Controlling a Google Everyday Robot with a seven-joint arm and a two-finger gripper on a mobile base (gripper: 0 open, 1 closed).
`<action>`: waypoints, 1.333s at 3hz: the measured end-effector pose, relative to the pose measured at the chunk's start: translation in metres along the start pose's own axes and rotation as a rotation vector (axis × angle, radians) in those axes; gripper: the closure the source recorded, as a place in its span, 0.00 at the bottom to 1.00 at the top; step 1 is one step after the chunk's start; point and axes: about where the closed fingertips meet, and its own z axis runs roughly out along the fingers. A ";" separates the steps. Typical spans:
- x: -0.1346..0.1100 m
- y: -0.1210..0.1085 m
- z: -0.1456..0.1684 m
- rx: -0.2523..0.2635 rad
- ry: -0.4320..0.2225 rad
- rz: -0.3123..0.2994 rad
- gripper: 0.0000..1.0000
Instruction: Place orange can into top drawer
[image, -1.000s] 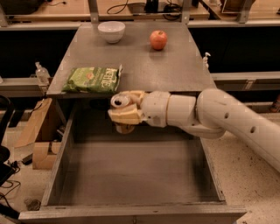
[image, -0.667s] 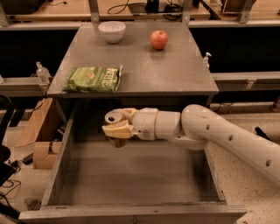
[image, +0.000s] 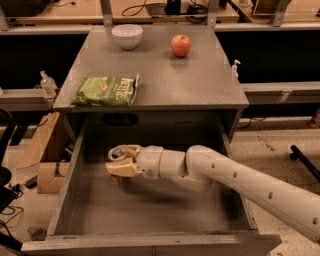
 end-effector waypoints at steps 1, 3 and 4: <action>0.025 0.005 0.018 0.005 -0.007 -0.008 1.00; 0.028 0.008 0.023 0.002 -0.008 -0.008 0.63; 0.027 0.009 0.024 -0.001 -0.009 -0.009 0.40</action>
Offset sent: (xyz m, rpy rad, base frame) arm -0.0034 0.0172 -0.0275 0.0034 -0.0105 -0.0049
